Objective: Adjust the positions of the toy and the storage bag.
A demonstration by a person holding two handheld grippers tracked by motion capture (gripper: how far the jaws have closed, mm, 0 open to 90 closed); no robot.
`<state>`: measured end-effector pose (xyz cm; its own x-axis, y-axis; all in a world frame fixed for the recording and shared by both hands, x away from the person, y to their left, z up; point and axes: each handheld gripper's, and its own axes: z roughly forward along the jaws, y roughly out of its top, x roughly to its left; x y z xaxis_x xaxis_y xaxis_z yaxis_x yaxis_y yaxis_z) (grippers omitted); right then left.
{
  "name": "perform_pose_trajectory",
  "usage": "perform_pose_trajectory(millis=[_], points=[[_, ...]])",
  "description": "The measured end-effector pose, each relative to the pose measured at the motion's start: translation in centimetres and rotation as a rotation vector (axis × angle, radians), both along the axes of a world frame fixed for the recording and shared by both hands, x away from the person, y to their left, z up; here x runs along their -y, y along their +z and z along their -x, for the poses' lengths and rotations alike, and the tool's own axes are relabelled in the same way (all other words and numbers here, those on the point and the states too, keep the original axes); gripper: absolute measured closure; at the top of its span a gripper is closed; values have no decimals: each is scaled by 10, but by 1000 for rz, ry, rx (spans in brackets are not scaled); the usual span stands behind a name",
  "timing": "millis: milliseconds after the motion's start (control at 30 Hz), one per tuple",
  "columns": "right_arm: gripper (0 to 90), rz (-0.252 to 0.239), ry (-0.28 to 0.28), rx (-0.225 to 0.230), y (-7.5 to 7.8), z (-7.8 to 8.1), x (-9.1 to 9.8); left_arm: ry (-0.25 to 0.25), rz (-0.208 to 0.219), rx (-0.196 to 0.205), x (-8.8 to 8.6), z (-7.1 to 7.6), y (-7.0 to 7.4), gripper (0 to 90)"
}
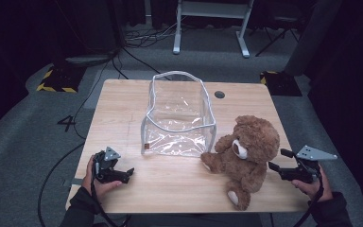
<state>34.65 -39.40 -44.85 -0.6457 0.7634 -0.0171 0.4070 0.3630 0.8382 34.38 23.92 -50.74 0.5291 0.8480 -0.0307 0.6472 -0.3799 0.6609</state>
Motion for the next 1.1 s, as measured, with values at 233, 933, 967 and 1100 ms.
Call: perform_pose_trajectory(millis=[233, 933, 967, 1100], points=[[201, -4, 11, 8, 6, 4, 0, 0, 0, 0, 0, 0, 0, 6], [202, -27, 72, 45, 22, 17, -9, 0, 0, 0, 0, 0, 0, 6], [202, -31, 78, 48, 23, 18, -10, 0, 0, 0, 0, 0, 0, 6], [202, -33, 90, 55, 26, 20, -14, 0, 0, 0, 0, 0, 0, 6]])
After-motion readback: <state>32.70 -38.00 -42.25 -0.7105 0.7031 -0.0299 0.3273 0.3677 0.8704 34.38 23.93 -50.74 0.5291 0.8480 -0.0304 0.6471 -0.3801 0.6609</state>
